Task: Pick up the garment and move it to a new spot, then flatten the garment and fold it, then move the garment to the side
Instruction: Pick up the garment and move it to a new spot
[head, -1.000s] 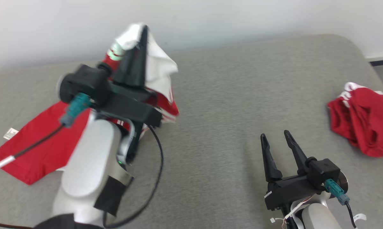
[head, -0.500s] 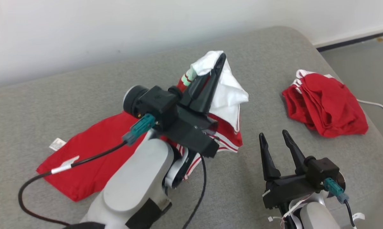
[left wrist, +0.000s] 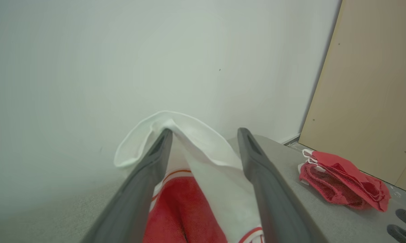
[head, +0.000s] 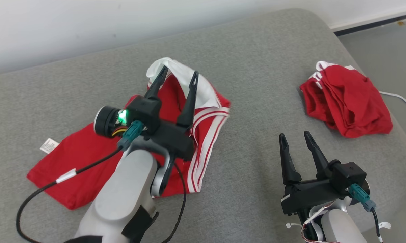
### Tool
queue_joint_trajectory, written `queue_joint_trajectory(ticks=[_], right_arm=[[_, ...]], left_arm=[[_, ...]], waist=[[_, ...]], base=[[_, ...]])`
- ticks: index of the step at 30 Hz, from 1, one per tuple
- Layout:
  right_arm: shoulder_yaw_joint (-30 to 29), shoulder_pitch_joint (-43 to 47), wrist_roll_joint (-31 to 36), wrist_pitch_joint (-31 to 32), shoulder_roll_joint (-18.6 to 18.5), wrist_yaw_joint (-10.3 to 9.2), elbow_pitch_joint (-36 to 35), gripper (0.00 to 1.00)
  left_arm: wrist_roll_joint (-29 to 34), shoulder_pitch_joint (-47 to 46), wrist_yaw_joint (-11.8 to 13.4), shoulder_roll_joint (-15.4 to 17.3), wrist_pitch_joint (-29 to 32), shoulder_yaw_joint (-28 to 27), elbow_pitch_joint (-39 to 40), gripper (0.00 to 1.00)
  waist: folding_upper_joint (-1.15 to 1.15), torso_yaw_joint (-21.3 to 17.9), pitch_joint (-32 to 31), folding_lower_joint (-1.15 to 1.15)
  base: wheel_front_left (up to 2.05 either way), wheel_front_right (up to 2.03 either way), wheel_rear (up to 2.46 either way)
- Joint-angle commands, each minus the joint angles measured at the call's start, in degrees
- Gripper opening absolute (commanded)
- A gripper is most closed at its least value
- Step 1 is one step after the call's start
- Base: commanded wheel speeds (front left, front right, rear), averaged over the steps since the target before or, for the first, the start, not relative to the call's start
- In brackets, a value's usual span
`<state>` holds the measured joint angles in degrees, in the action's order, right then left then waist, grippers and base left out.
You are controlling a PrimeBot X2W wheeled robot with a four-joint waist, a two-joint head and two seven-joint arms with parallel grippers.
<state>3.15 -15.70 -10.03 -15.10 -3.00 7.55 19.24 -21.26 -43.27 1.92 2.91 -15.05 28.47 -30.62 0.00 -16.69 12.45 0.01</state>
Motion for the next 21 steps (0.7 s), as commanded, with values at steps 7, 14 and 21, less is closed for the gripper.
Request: queue_joint_trajectory(ticks=[7,14,21], right_arm=[[-0.02,0.36,0.20,-0.03,0.14,-0.14,-0.26,1.00],[-0.35,1.47,0.66,-0.03,0.14,-0.14,0.07,1.00],[-1.07,3.38,1.29,-0.03,0.15,-0.14,0.16,1.00]], left_arm=[[3.22,5.89,-1.94,0.03,-0.18,-4.68,-0.46,1.00],[6.32,14.19,-2.57,0.44,-0.18,-10.55,3.10,1.00],[9.35,24.28,-2.05,0.66,-0.18,-17.87,8.63,1.00]], waist=[[0.00,2.98,-1.83,-0.01],[0.00,4.76,-3.82,-0.01],[0.00,6.35,-6.41,-0.01]], base=[[0.00,0.00,0.00],[0.00,0.00,0.00],[0.00,0.00,0.00]])
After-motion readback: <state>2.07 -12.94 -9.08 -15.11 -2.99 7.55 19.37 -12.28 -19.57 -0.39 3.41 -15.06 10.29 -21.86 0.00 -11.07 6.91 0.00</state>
